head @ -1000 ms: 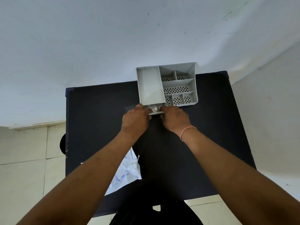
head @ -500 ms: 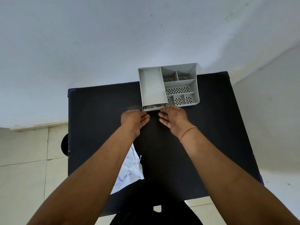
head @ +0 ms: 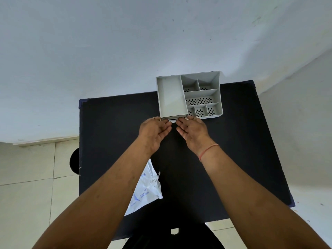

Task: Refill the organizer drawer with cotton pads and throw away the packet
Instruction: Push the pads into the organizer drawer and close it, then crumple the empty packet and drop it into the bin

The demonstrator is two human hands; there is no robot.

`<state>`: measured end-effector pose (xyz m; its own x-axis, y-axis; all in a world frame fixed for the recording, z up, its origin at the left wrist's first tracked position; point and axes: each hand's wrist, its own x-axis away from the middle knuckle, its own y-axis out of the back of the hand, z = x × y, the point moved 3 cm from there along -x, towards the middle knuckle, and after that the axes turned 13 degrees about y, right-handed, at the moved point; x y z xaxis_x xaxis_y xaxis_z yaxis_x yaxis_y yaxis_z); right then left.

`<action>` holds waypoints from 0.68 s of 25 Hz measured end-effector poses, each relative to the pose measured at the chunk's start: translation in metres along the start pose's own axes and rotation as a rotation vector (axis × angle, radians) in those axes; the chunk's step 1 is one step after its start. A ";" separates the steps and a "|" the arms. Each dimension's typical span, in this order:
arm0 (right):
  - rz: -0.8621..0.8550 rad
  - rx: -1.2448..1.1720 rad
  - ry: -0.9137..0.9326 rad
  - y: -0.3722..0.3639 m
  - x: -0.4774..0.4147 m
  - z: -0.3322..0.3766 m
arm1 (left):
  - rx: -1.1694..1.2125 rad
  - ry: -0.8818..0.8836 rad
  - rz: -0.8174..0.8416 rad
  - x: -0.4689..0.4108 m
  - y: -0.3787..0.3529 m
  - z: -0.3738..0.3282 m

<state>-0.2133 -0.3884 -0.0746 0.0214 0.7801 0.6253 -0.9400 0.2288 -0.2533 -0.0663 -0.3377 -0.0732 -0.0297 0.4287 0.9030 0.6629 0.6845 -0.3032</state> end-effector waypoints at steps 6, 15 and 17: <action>0.264 0.872 0.042 0.013 0.031 -0.048 | -0.435 -0.063 -0.300 0.018 0.066 0.019; 0.588 1.199 -0.179 0.010 0.094 -0.157 | -0.471 -0.048 -0.662 0.056 0.202 0.120; 0.610 0.975 -0.202 0.011 0.106 -0.148 | -0.462 -0.117 -0.662 0.068 0.211 0.132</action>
<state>-0.1707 -0.2176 -0.1200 -0.4957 0.4794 0.7242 -0.6408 -0.7647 0.0675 -0.0272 -0.0857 -0.1160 -0.5842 0.0968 0.8058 0.7216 0.5165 0.4610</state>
